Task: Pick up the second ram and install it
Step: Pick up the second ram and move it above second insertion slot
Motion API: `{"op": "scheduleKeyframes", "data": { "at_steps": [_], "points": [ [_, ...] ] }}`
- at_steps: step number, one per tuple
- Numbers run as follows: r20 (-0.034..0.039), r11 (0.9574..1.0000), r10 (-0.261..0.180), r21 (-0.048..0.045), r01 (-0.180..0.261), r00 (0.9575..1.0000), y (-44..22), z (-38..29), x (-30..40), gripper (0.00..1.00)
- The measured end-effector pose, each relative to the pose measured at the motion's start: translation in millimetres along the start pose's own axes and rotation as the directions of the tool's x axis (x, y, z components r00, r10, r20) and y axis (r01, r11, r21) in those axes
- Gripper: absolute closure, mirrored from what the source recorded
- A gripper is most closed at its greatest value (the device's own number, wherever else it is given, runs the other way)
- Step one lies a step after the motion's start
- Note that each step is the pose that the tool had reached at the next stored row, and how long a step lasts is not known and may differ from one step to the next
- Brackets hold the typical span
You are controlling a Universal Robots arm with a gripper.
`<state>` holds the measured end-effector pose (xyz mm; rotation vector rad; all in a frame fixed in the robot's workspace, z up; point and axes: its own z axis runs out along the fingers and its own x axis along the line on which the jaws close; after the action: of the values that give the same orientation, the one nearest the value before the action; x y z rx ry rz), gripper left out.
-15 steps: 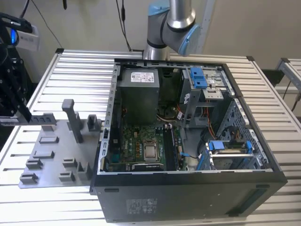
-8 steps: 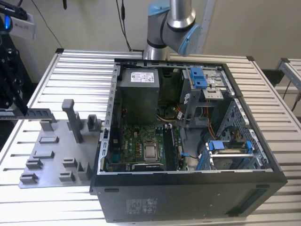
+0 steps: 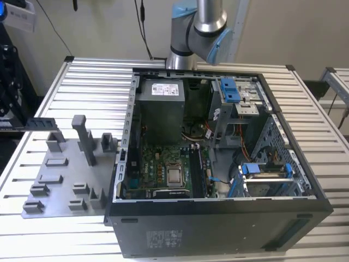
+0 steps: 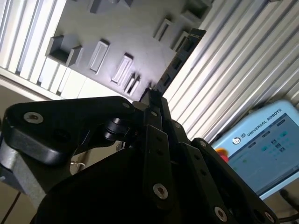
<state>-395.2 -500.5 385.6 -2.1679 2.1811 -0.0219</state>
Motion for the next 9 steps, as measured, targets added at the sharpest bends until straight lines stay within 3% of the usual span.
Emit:
{"op": "scheduleKeyframes", "data": {
  "at_steps": [3, 9],
  "points": [
    [0.0001, 1.0000, 0.000, 0.0001, 0.000, 1.0000, -0.2, -3.4, -0.1, 0.86],
    [0.0000, 1.0000, 0.000, 0.0001, 0.000, 1.0000, -0.2, -4.0, -0.2, 0.86]
  ]
}}
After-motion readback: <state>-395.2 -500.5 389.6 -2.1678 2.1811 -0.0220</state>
